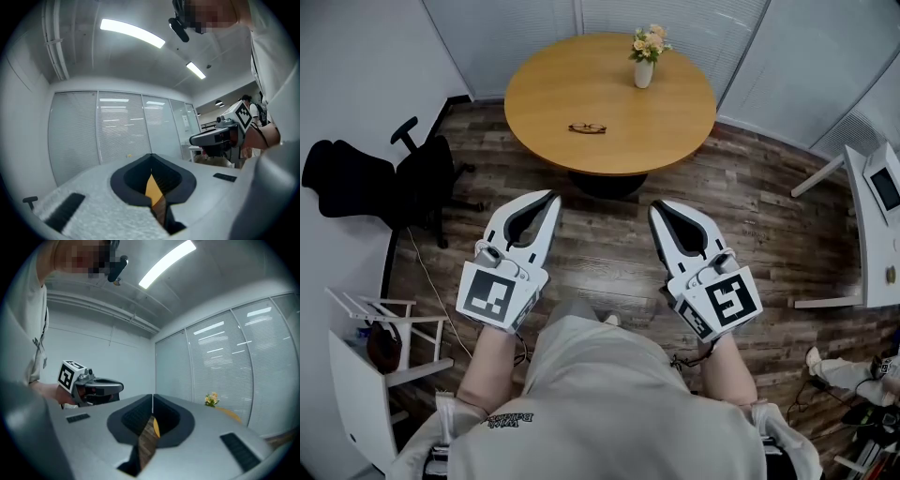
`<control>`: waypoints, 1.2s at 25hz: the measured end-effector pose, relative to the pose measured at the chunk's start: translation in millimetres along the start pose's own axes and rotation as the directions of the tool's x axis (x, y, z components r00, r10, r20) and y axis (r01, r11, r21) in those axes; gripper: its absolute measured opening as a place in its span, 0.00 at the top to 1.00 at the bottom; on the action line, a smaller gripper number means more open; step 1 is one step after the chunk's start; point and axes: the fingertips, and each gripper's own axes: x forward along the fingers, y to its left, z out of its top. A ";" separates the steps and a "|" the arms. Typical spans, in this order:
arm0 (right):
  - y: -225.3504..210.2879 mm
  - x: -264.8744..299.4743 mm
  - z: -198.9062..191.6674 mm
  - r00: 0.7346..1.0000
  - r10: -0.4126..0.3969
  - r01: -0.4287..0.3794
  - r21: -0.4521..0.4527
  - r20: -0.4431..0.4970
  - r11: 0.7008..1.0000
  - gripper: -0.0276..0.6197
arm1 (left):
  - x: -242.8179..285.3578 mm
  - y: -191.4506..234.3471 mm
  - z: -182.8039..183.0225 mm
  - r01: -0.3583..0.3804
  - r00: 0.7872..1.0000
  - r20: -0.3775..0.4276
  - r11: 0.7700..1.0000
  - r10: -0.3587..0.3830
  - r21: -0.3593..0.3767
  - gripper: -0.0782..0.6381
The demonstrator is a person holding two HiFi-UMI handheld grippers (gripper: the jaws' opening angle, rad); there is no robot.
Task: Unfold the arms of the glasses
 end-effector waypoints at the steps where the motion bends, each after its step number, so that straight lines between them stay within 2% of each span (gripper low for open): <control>1: -1.2 -0.1 -1.7 1.000 0.004 -0.004 0.002 -0.001 1.000 0.91 | 1.0 -0.9 -1.2 -0.002 1.000 -0.003 1.000 0.002 -0.002 0.86; 11: -28.8 13.0 -18.0 1.000 0.012 -0.011 0.022 -0.008 1.000 0.91 | 23.2 5.7 -10.1 -0.016 1.000 -0.021 0.999 0.017 0.034 0.86; 17: -47.8 31.0 -32.4 1.000 -0.020 0.020 -0.011 -0.024 1.000 0.91 | 42.2 21.1 -28.3 -0.020 0.999 -0.031 0.999 0.021 0.025 0.86; 25: -78.7 78.5 -40.6 0.999 -0.030 0.030 0.017 -0.031 0.999 0.91 | 82.7 63.7 -47.3 -0.014 0.999 -0.038 1.000 0.015 0.018 0.86; 30: -94.0 119.0 -47.2 0.998 -0.035 0.036 0.016 -0.058 0.999 0.91 | 110.3 98.8 -61.0 0.014 0.999 -0.030 0.999 -0.015 -0.043 0.86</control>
